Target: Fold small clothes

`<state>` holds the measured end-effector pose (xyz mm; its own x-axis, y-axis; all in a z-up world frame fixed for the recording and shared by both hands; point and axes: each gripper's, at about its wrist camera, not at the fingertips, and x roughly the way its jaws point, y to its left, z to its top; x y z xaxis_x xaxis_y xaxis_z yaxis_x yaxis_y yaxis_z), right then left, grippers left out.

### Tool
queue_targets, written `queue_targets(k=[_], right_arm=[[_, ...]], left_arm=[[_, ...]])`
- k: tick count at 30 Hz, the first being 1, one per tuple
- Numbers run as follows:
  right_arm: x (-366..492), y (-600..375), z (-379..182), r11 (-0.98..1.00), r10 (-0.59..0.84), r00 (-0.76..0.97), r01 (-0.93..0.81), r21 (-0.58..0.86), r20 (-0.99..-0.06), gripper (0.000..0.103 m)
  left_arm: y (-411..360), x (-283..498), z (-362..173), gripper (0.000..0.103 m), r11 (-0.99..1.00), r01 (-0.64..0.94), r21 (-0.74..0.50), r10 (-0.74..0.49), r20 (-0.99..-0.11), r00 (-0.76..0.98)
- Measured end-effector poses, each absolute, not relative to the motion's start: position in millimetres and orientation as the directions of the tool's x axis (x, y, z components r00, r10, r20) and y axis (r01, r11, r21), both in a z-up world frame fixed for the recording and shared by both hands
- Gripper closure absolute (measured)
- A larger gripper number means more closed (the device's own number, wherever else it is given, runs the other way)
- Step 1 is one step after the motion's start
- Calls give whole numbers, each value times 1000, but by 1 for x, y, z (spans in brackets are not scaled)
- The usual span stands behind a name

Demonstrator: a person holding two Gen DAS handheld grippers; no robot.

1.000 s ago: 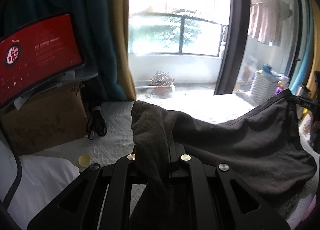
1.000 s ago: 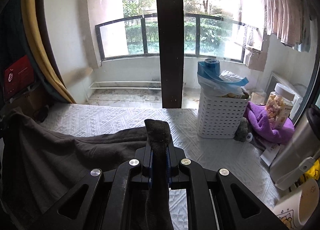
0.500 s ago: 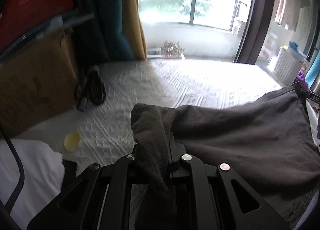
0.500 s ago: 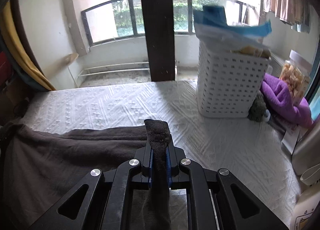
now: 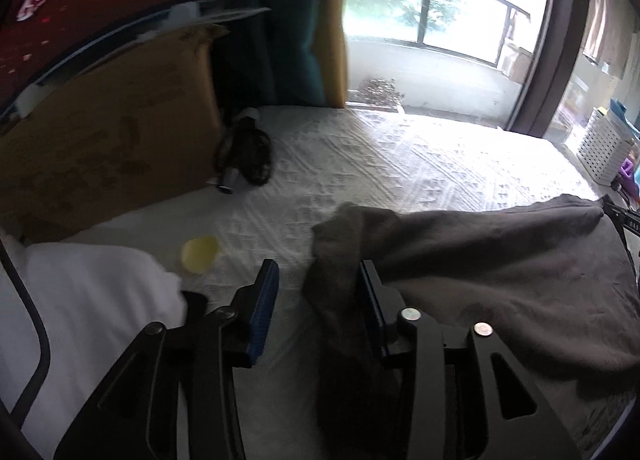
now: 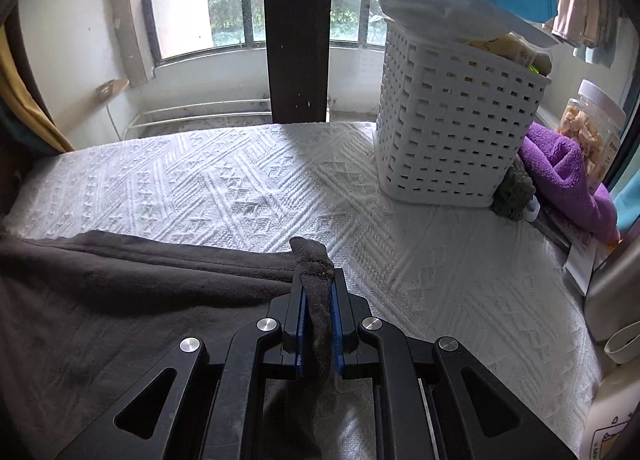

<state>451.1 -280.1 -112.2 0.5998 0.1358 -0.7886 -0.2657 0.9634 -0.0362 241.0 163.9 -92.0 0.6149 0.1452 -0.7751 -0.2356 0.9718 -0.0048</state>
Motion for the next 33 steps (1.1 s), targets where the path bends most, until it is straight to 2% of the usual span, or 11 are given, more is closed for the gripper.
queue_targets(k=[2,3,4,15,17,19,33], right_arm=[[452,-281,-113,968,88,613,-240,-79,-785,62],[453,-283,-112,970,62,619,-222,-99,-783,44],[453,-287,-109,972,50,619,-210,-104,-784,36],[409,-288,-72,962,93,652,-254,-102,-752,36],[397,-286,-66,959,106,652,-268,-97,-751,36],[384,-283,-65,955,124,645,-284,-85,-754,36],[324,-263,-78,935,160,585,-347,-68,-795,35]], left_arm=[[169,235,-89,57,966,-257,6,167,-773,612],[172,233,-87,57,964,-265,4,172,-772,613],[173,230,-84,57,964,-268,-2,169,-771,614],[151,204,-64,57,983,-176,-44,86,-741,665],[146,199,-64,53,986,-159,-47,72,-742,666],[141,193,-65,47,988,-145,-57,55,-744,666],[112,147,-92,47,989,-78,-123,-50,-786,616]])
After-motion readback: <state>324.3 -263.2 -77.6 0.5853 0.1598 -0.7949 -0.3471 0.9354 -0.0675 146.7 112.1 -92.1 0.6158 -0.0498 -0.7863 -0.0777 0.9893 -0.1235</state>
